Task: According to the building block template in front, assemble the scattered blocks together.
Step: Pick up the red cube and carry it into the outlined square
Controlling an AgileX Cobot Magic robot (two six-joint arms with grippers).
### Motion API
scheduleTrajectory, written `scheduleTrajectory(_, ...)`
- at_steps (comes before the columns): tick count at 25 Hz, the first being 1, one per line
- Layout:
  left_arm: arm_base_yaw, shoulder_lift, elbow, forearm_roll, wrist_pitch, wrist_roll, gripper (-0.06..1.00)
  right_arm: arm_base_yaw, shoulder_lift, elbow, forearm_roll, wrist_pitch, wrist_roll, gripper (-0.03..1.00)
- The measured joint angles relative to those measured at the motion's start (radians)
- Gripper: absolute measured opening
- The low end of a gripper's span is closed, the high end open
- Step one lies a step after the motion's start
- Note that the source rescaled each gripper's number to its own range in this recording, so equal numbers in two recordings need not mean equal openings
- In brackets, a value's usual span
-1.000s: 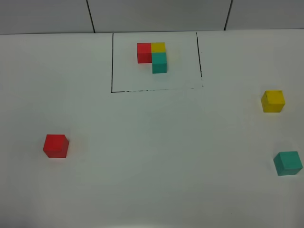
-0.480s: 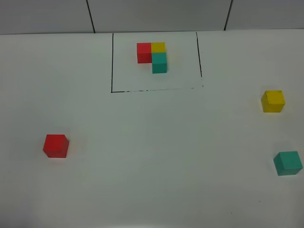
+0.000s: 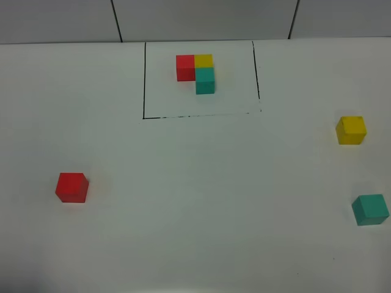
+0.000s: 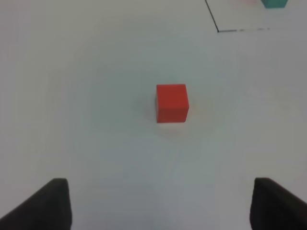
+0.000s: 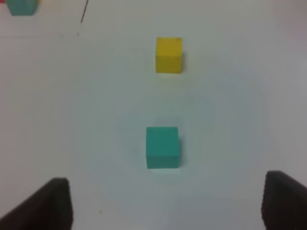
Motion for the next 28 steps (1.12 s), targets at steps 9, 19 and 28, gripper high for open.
scheduleTrajectory(9,0.001,0.486,-0.095,-0.001,-0.184,-0.003,0.82,0.0,0.0,0.0,0.0,0.0,0.0,0.66)
scheduleTrajectory(19,0.001,1.037,-0.316,-0.042,-0.123,0.0,0.82,0.0,0.0,0.0,0.0,0.0,-0.001,0.66)
scheduleTrajectory(28,-0.018,1.308,-0.36,-0.039,-0.204,0.003,0.82,0.0,0.0,0.0,0.0,0.0,-0.001,0.66)
